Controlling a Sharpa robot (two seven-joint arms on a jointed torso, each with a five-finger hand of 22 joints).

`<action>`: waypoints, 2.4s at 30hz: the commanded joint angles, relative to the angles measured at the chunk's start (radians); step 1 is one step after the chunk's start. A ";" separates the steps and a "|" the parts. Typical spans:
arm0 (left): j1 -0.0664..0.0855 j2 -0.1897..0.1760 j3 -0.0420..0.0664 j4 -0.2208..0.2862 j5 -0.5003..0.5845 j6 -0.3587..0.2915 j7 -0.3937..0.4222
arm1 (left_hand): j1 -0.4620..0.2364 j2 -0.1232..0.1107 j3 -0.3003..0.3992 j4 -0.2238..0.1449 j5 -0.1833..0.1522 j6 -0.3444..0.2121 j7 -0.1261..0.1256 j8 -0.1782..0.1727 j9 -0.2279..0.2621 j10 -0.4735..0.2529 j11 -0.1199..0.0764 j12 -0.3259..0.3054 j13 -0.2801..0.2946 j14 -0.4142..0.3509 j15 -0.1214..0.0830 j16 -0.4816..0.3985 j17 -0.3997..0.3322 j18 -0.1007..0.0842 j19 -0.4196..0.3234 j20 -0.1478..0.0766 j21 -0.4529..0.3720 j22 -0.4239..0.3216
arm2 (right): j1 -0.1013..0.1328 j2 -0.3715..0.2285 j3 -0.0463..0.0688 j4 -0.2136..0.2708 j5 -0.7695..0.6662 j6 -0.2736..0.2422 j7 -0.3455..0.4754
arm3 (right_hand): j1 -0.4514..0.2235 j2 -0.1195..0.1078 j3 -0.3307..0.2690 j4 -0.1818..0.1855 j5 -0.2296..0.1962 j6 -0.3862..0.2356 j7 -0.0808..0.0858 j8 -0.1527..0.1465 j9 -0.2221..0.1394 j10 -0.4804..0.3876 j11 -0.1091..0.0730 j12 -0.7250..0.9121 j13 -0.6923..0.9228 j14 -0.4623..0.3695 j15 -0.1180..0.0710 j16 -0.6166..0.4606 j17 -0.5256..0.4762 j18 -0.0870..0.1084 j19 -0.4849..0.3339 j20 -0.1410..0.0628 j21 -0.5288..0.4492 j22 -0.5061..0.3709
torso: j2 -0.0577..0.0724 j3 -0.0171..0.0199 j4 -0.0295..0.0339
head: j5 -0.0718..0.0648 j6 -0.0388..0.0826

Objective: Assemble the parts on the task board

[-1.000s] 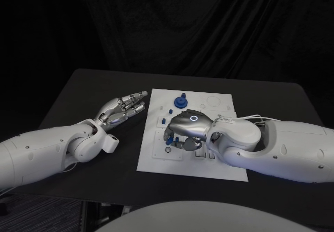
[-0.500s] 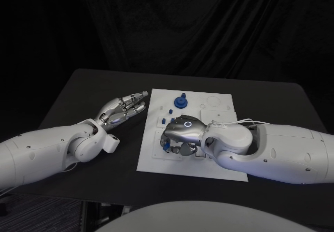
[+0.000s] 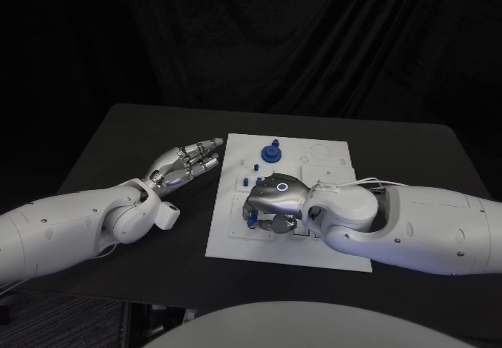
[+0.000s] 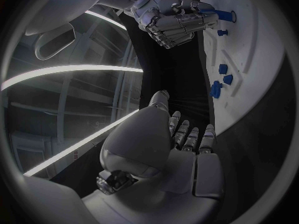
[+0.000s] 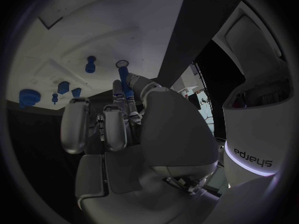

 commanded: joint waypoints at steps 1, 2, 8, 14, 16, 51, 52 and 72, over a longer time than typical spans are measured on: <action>-0.002 0.003 0.001 0.000 0.005 0.015 0.049 | 0.001 0.012 0.006 -0.001 -0.002 -0.003 0.006 0.003 0.001 -0.001 0.005 -0.005 -0.001 0.000 0.003 -0.004 -0.001 0.013 0.002 0.007 -0.001 0.001 | -0.003 0.001 0.000 -0.001 -0.024 0.029 -0.007 | 0.003 0.007 -0.001 -0.008 -0.003 0.005 -0.001 0.005 -0.002 0.007 -0.001 -0.006 0.001 0.031 -0.008 -0.006 -0.001 -0.013 -0.001 -0.006 0.000 0.177 | 0.000 -0.0003 0.0002 | -0.001 0.000; -0.002 0.003 0.001 -0.001 0.005 0.015 0.049 | 0.001 0.012 0.006 -0.001 -0.002 -0.003 0.006 0.003 0.001 -0.001 0.005 -0.005 -0.001 0.000 0.003 -0.004 -0.001 0.013 0.002 0.007 -0.001 0.001 | -0.003 0.001 0.000 -0.002 -0.024 0.031 -0.007 | 0.003 0.007 -0.001 -0.008 -0.003 0.005 -0.001 0.005 -0.002 0.007 -0.001 -0.006 0.001 0.031 -0.008 -0.006 -0.001 -0.013 -0.001 -0.006 0.000 0.177 | 0.000 -0.0006 0.0005 | 0.000 0.000; -0.004 0.004 0.001 -0.003 0.005 0.018 0.048 | 0.001 0.013 0.007 -0.002 -0.003 -0.004 0.007 0.003 0.001 -0.002 0.006 -0.005 -0.001 0.000 0.005 -0.004 -0.001 0.013 0.003 0.008 -0.001 0.001 | -0.004 0.002 0.000 -0.007 -0.026 0.036 -0.009 | 0.004 0.007 -0.001 -0.008 -0.003 0.005 -0.001 0.005 -0.002 0.007 -0.001 -0.006 0.001 0.031 -0.008 -0.007 -0.003 -0.012 -0.001 -0.006 -0.002 0.176 | 0.000 -0.0007 0.0000 | 0.000 0.000; -0.006 0.005 0.001 -0.005 0.005 0.019 0.048 | 0.001 0.013 0.007 -0.002 -0.003 -0.004 0.007 0.003 0.001 -0.002 0.006 -0.005 -0.001 0.000 0.005 -0.004 -0.001 0.013 0.003 0.008 -0.001 0.001 | -0.008 0.005 0.000 -0.011 -0.026 0.046 -0.008 | 0.005 0.007 0.000 -0.010 -0.003 0.005 -0.001 0.004 -0.001 0.007 -0.001 -0.007 0.001 0.030 -0.008 -0.008 -0.004 -0.012 -0.002 -0.007 -0.004 0.176 | 0.000 -0.0008 -0.0002 | 0.001 0.000; -0.006 0.005 0.001 -0.005 0.005 0.019 0.047 | 0.001 0.013 0.007 -0.002 -0.003 -0.004 0.007 0.003 0.001 -0.002 0.006 -0.005 -0.001 0.000 0.005 -0.004 -0.001 0.013 0.003 0.008 -0.001 0.001 | -0.010 0.006 0.000 -0.011 -0.026 0.046 -0.007 | 0.005 0.007 0.000 -0.010 -0.003 0.005 -0.001 0.004 -0.001 0.007 -0.001 -0.007 0.001 0.030 -0.008 -0.008 -0.004 -0.012 -0.002 -0.007 -0.004 0.176 | 0.000 -0.0006 -0.0009 | 0.000 0.000; -0.007 0.003 0.001 -0.009 0.005 0.018 0.043 | 0.003 0.014 0.009 -0.003 -0.007 -0.003 0.011 0.003 0.001 -0.004 0.006 -0.006 -0.001 0.000 0.008 -0.004 -0.001 0.014 0.004 0.013 0.000 0.004 | -0.007 -0.048 0.004 0.014 0.054 -0.064 0.013 | 0.075 -0.030 -0.258 0.175 -0.091 -0.701 -0.077 -0.112 -0.181 -0.440 0.090 -0.048 -0.013 -0.032 0.054 -0.056 -0.088 0.015 -0.072 0.050 -0.149 0.137 | 0.000 -0.0002 0.0010 | 0.005 0.000; -0.007 0.003 0.001 -0.009 0.005 0.018 0.043 | 0.003 0.014 0.009 -0.003 -0.007 -0.003 0.011 0.003 0.001 -0.004 0.006 -0.006 -0.001 0.000 0.008 -0.004 -0.001 0.014 0.004 0.013 0.000 0.004 | -0.001 -0.058 0.004 0.021 0.071 -0.083 0.018 | 0.080 -0.033 -0.261 0.186 -0.091 -0.695 -0.075 -0.111 -0.181 -0.442 0.090 -0.040 -0.012 -0.032 0.053 -0.055 -0.086 0.015 -0.071 0.050 -0.148 0.138 | 0.000 -0.0001 0.0009 | 0.004 0.000; -0.008 -0.006 0.001 0.009 0.005 -0.016 0.095 | 0.002 0.017 0.011 0.005 0.011 0.036 0.015 0.010 0.005 0.019 -0.003 0.012 0.003 0.001 -0.003 -0.003 -0.001 0.024 0.012 0.014 0.005 0.017 | 0.194 -0.373 0.001 0.181 0.343 -0.052 -0.061 | 0.077 0.027 -0.190 0.141 -0.037 -0.086 -0.017 0.080 -0.060 -0.027 -0.038 0.758 0.532 -0.021 -0.034 -0.096 -0.141 0.014 -0.052 -0.028 -0.142 0.136 | 0.000 -0.0011 -0.0026 | -0.024 0.000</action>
